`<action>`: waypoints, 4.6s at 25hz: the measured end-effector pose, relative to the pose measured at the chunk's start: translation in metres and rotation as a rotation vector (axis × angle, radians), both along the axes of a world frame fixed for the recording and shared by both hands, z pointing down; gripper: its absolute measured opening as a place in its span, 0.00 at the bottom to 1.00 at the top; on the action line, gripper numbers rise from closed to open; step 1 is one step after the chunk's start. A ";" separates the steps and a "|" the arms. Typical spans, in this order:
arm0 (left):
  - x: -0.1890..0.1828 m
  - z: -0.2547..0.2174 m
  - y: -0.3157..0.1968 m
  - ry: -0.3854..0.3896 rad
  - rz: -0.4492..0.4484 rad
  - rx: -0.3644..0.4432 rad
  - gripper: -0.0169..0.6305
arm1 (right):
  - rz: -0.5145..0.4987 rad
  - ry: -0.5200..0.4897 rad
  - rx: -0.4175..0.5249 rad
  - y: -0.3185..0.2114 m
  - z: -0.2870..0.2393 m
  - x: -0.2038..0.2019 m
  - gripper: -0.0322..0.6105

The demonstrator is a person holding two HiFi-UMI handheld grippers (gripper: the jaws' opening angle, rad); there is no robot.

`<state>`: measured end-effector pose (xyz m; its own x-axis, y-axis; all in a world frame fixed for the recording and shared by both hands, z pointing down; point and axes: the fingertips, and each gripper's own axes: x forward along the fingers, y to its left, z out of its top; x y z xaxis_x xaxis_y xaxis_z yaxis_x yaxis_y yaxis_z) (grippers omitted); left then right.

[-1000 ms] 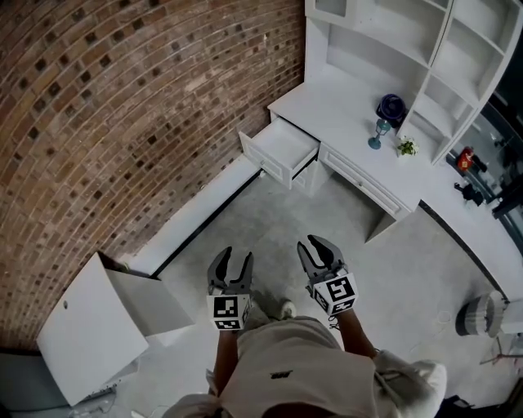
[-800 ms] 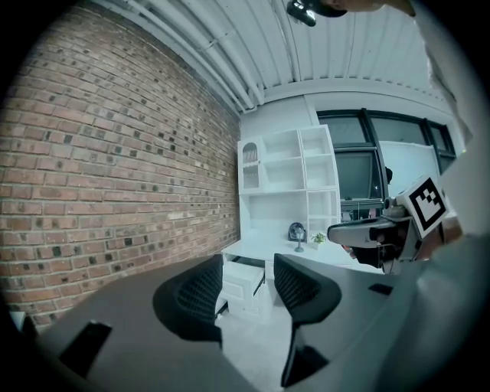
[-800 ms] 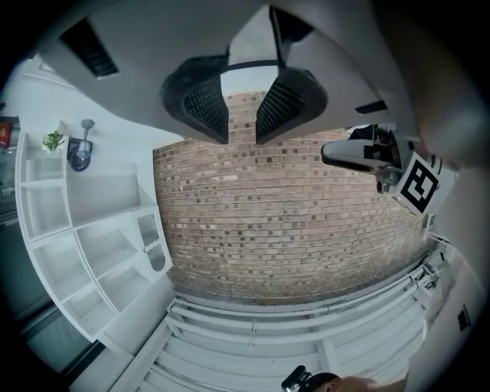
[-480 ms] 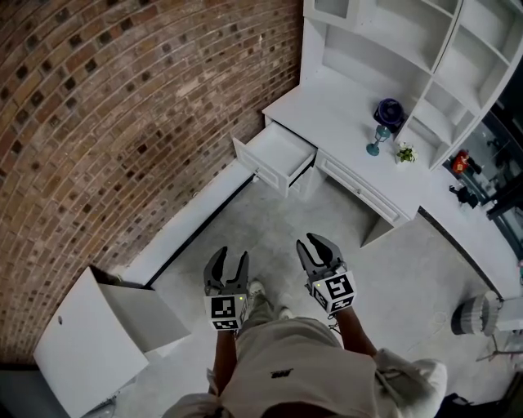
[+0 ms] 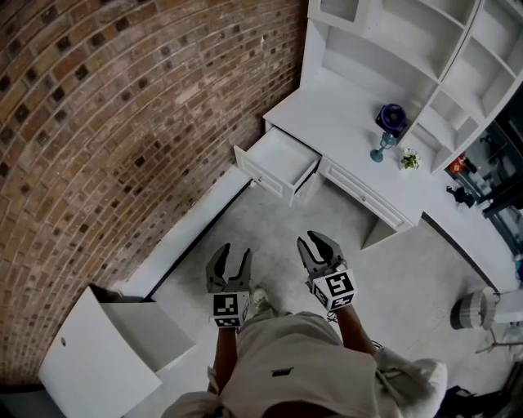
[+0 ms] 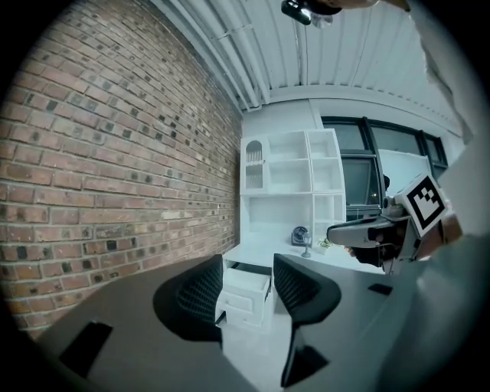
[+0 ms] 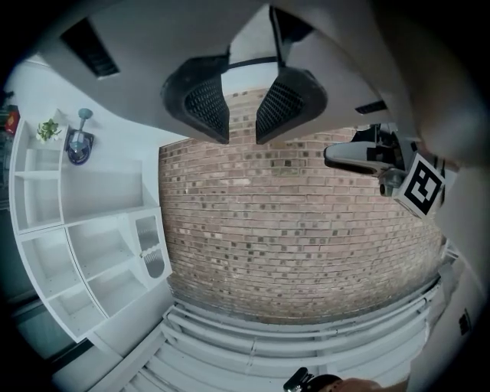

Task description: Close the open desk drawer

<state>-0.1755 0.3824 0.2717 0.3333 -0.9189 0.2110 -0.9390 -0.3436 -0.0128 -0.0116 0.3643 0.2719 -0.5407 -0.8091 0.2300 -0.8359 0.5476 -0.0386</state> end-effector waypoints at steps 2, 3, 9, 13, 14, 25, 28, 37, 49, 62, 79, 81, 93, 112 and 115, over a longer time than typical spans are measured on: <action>-0.009 0.004 -0.011 -0.001 0.012 0.002 0.37 | 0.015 0.013 -0.002 -0.009 0.000 -0.007 0.21; -0.014 0.006 -0.016 0.000 0.016 0.002 0.37 | 0.022 0.017 0.002 -0.014 0.000 -0.010 0.21; -0.032 0.006 -0.045 0.015 0.041 0.010 0.36 | 0.061 0.022 0.009 -0.035 0.002 -0.025 0.21; -0.035 0.010 -0.063 0.029 0.048 -0.006 0.36 | 0.075 0.025 0.010 -0.050 0.005 -0.029 0.21; -0.035 0.011 -0.069 0.032 0.053 -0.006 0.36 | 0.079 0.026 0.009 -0.055 0.006 -0.029 0.21; -0.021 0.019 -0.136 0.008 0.057 -0.017 0.36 | 0.064 0.009 -0.007 -0.123 0.015 -0.025 0.21; -0.017 0.018 -0.160 -0.005 0.041 -0.013 0.35 | 0.041 -0.002 0.001 -0.152 0.016 -0.022 0.21; 0.003 0.022 -0.232 -0.030 -0.031 -0.027 0.35 | -0.038 -0.026 -0.010 -0.233 0.019 -0.006 0.21; 0.043 0.019 -0.296 -0.059 -0.085 -0.036 0.34 | -0.111 -0.084 -0.058 -0.302 0.020 0.019 0.21; 0.039 0.064 -0.360 -0.058 -0.039 -0.100 0.33 | -0.074 -0.083 -0.112 -0.363 0.058 0.008 0.21; 0.024 0.196 -0.436 -0.054 0.313 -0.330 0.31 | 0.185 0.048 -0.270 -0.400 0.165 -0.016 0.21; 0.022 0.214 -0.439 -0.048 0.342 -0.356 0.31 | 0.205 0.061 -0.287 -0.402 0.176 -0.021 0.21; 0.025 0.301 -0.449 -0.084 0.442 -0.461 0.30 | 0.262 0.082 -0.385 -0.397 0.245 -0.038 0.21; 0.044 0.413 -0.450 -0.181 0.468 -0.545 0.30 | 0.197 0.064 -0.538 -0.371 0.355 -0.042 0.21; 0.046 0.425 -0.451 -0.188 0.471 -0.553 0.30 | 0.203 0.060 -0.552 -0.369 0.369 -0.042 0.21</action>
<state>-0.1295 -0.0690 0.6969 0.5775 -0.4318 0.6928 -0.6902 -0.7114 0.1320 -0.0533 -0.0050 0.6408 -0.3602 -0.6473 0.6718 -0.9315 0.2888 -0.2212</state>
